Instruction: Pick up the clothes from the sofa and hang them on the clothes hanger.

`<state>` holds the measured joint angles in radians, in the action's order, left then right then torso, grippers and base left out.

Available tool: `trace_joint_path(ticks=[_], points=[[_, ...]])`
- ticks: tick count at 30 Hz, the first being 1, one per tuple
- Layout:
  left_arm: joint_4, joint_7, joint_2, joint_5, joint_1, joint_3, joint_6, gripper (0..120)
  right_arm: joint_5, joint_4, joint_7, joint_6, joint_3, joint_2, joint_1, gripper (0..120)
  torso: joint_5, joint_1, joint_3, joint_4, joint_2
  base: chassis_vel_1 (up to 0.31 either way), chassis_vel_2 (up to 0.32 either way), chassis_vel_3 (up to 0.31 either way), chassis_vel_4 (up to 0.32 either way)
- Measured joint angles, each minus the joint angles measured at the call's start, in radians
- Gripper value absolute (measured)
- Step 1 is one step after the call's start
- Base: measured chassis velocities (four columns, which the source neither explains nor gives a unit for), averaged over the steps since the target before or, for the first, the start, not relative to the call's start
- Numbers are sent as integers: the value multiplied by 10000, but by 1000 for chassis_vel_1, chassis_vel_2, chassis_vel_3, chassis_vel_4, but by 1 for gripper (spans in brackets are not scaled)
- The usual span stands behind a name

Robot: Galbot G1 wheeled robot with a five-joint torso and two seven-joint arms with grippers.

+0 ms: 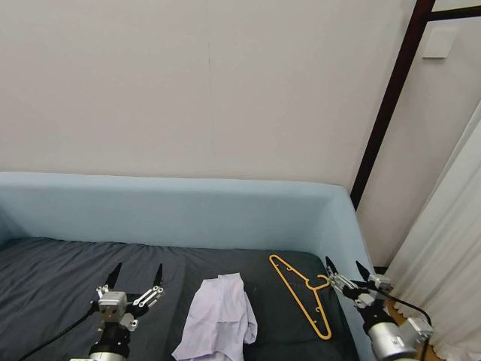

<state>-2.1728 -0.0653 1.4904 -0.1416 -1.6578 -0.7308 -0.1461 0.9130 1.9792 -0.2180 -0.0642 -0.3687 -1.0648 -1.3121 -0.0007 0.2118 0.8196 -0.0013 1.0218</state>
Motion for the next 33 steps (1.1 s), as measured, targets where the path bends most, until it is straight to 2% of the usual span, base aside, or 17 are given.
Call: trace_joint_path(ticks=[3, 4, 7, 8, 12, 14, 17, 18, 20, 21, 25, 32, 33], points=[[87, 41, 48, 3, -68, -271, -29, 100, 1275, -563, -1012, -1337, 895, -116, 1244, 100, 0, 0, 0, 3, -2, 0, 0, 0, 0], [87, 41, 48, 3, -68, -271, -29, 100, 1275, -563, -1012, -1337, 895, -116, 1244, 100, 0, 0, 0, 3, -2, 0, 0, 0, 0], [297, 46, 52, 89, -94, -657, -67, 100, 2417, -1557, -1804, -2670, 1594, -517, 2451, 100, -2, 0, 0, 1, -2, 0, 0, 0, 0], [297, 46, 52, 89, -94, -657, -67, 100, 2417, -1557, -1804, -2670, 1594, -517, 2451, 100, -2, 0, 0, 1, -2, 0, 0, 0, 0], [876, 40, 66, 488, -58, -1150, -307, 100, 3012, -3042, -2428, -4172, 2089, -1352, 3532, 100, -1, 0, 0, 1, -2, 0, 0, 0, 0], [1001, 40, 70, 505, -57, -1221, -359, 100, 3005, -3391, -2456, -4298, 2172, -1578, 3740, 100, -2, 1, 1, 1, -2, 0, 0, 0, 0], [1170, 30, 179, 503, -119, -1372, -443, 100, 2939, -4508, -2455, -4540, 2250, -2443, 4383, 100, -3, 0, 0, 1, -2, 0, 0, 0, 0], [1170, 30, 179, 503, -119, -1372, -443, 100, 2939, -4508, -2455, -4540, 2250, -2443, 4383, 100, -3, 0, 0, 1, -2, 0, 0, 0, 0], [1171, 27, 298, 617, -132, -1423, -485, 100, 2850, -5439, -2377, -4653, 1998, -3325, 4804, 100, -1, 1, 0, 0, -1, 0, 0, 0, 0], [1171, 27, 298, 617, -132, -1423, -485, 100, 2850, -5439, -2377, -4653, 1998, -3325, 4804, 100, -1, 1, 0, 0, -1, 0, 0, 0, 0], [1091, 25, 462, 903, -198, -1507, -577, 100, 2322, -6765, -1964, -4665, 1440, -4493, 5243, 100, 1, 1, 0, 4, -2, 0, 0, 0, 0], [948, 34, 500, 956, -331, -1692, -657, 100, 1577, -7629, -1395, -4682, 1239, -4949, 5534, 100, -1, 1, -1, -1, 0, 0, 0, 0, 0], [918, 39, 497, 956, -354, -1720, -672, 100, 1422, -7751, -1287, -4691, 1227, -4992, 5567, 96, -1, 1, 0, 0, 1, 0, 0, 0, 0]])
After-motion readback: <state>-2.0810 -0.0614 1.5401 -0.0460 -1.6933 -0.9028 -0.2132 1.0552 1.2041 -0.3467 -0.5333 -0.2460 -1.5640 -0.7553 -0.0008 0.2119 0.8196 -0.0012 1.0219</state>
